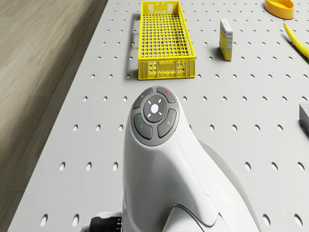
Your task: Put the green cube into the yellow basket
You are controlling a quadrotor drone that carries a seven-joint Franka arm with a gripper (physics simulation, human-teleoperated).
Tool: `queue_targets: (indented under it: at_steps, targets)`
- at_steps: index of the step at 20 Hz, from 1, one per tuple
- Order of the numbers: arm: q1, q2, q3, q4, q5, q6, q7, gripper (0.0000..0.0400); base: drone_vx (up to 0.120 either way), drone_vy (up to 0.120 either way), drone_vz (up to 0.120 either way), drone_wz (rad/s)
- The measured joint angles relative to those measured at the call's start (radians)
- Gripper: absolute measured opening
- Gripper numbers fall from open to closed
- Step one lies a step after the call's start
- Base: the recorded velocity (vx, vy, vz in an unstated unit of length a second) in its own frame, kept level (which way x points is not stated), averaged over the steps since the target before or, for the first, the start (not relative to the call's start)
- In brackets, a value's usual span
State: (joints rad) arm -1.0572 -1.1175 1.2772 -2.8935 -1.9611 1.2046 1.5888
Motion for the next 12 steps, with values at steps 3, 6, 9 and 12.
queue_targets:
  at_steps: [3, 6, 9, 12]
  targets:
    - [-0.007, -0.016, 0.006, 0.001, 0.008, 0.013, 0.006, 0.04, 0.0, 0.0, -0.12, 0.0]
    - [-0.013, -0.031, 0.011, 0.002, 0.016, 0.027, 0.012, 0.04, 0.0, 0.0, -0.12, 0.0]
    - [-0.019, -0.046, 0.016, 0.003, 0.024, 0.04, 0.017, 0.04, 0.0, 0.0, -0.12, 0.0]
    - [-0.024, -0.061, 0.021, 0.004, 0.032, 0.053, 0.022, 0.04, 0.0, -0.013, -0.12, 0.0]
